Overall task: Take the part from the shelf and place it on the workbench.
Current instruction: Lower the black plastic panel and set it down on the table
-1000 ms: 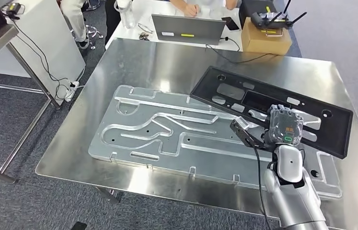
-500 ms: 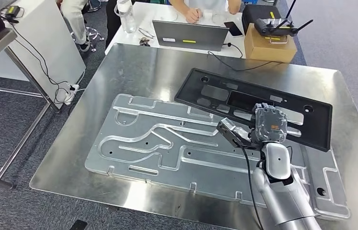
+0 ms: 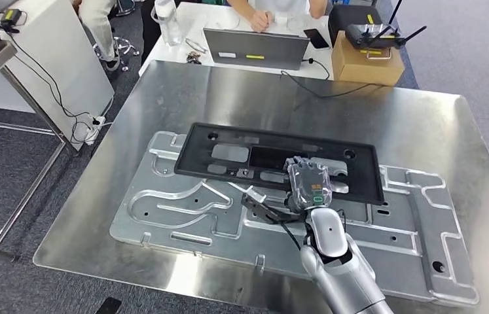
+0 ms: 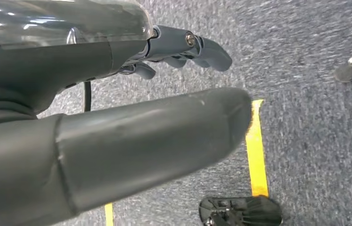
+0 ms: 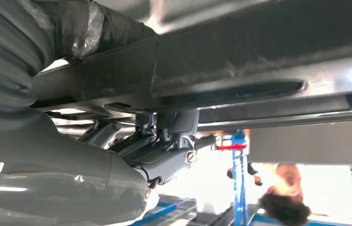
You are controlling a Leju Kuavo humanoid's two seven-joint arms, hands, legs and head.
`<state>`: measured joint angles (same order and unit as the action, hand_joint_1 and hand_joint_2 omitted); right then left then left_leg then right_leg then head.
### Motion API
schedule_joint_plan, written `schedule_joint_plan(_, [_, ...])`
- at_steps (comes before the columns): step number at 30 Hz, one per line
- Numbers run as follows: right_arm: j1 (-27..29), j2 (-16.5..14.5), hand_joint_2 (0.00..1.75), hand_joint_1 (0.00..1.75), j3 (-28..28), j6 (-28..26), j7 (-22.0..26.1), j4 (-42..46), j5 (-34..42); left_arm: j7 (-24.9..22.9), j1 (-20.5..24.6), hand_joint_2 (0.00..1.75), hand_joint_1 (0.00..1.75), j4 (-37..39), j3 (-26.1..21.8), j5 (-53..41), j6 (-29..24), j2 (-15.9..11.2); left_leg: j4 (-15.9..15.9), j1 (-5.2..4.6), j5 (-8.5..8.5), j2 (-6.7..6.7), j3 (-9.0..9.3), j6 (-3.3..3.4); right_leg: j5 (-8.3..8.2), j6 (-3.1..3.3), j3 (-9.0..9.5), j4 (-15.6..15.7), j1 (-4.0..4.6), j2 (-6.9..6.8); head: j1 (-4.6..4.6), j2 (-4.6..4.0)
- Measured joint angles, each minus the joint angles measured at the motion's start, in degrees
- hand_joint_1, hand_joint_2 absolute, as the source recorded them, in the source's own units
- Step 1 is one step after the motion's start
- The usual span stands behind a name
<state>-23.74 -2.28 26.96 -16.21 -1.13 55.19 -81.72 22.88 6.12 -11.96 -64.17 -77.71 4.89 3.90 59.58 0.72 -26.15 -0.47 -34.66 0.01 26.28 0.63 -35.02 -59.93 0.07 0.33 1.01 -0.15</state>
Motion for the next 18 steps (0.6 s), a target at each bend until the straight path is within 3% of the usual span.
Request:
schedule_joint_plan(2, [0.0,-0.1,1.75,1.75,0.5,-0.1,0.0,-0.3,0.4,0.0,0.0,0.00,0.00,0.0,0.0,0.1,0.1,0.1,-0.3,0.18,0.45,0.07,-0.10,0.74,1.03,-0.51,-0.30,-0.9,-0.09,-0.05,0.01,0.00])
schedule_joint_plan(3, [0.0,-0.1,1.75,1.75,0.8,-0.1,0.0,-0.5,0.6,0.0,0.1,0.00,0.00,0.0,0.0,0.1,0.1,0.1,-0.5,0.30,0.62,0.10,-0.19,1.19,2.57,-0.80,-0.91,-2.7,-0.18,-0.08,0.02,0.00])
schedule_joint_plan(5, [-0.1,-0.1,1.75,1.75,1.1,-0.1,0.0,-0.7,0.8,0.0,0.1,0.00,0.00,0.0,0.0,0.1,0.2,0.1,-0.7,0.34,0.77,0.13,-0.52,1.81,6.79,-1.36,-3.34,-9.3,-0.39,-0.13,0.04,0.00])
schedule_joint_plan(6, [-0.1,-0.1,1.75,1.75,1.3,-0.1,0.0,-0.9,0.9,0.0,0.1,0.00,0.00,0.0,0.0,0.1,0.2,0.1,-0.7,0.33,0.79,0.15,-0.71,1.97,8.40,-1.54,-4.67,-12.9,-0.47,-0.14,0.04,0.00])
schedule_joint_plan(7, [0.0,0.0,1.75,1.75,1.4,-0.1,0.0,-1.0,1.2,0.0,0.1,0.00,0.00,0.0,0.0,0.1,0.2,0.1,-0.7,0.32,0.89,0.16,-0.85,2.02,9.01,-1.62,-5.40,-15.1,-0.51,-0.15,0.04,0.00])
schedule_joint_plan(8, [0.0,0.0,1.75,1.75,1.5,0.0,-0.1,-1.3,1.4,0.0,0.1,0.00,0.00,0.0,0.0,0.1,0.2,0.1,-0.7,0.30,1.01,0.17,-0.94,2.02,8.54,-1.58,-5.13,-15.4,-0.51,-0.15,0.04,0.00])
schedule_joint_plan(10, [-0.1,0.0,1.75,1.75,1.6,0.0,-0.2,-1.6,1.9,-0.1,0.1,0.00,0.00,0.0,0.0,0.1,0.2,0.1,-0.7,0.23,1.24,0.13,-0.96,1.89,5.19,-1.06,-1.41,-9.6,-0.37,-0.15,0.04,0.00])
schedule_joint_plan(12, [-0.3,0.0,1.75,0.87,1.6,-0.1,-0.3,-1.6,2.3,-0.1,0.1,0.00,0.00,0.0,0.0,0.1,0.2,0.2,-0.7,0.19,1.52,0.11,-1.01,1.55,3.04,-0.13,2.99,-1.8,0.07,-0.22,0.03,0.00])
schedule_joint_plan(14, [-0.5,0.0,1.75,0.00,1.6,-0.1,-0.3,-1.7,2.7,-0.1,0.1,0.00,0.00,0.1,0.0,0.1,0.4,0.4,-0.8,0.30,1.90,0.15,-1.09,0.96,2.92,0.42,4.48,1.3,0.57,-0.30,0.03,0.00])
schedule_joint_plan(16, [-0.5,0.0,1.75,0.00,1.6,-0.1,-0.2,-1.8,3.0,0.1,0.1,0.00,0.00,0.1,0.1,-0.2,1.1,0.4,-1.0,0.39,2.12,0.16,-1.09,0.25,2.39,0.71,4.53,2.1,0.49,-0.36,0.04,0.00])
schedule_joint_plan(18, [-0.6,-0.1,1.75,0.00,1.6,-0.1,-0.1,-1.9,3.3,0.5,0.2,0.00,0.00,0.1,0.4,-0.5,1.7,0.5,0.8,0.30,0.55,0.14,-1.93,-0.28,1.55,1.25,4.78,3.2,0.02,-0.48,0.02,0.00])
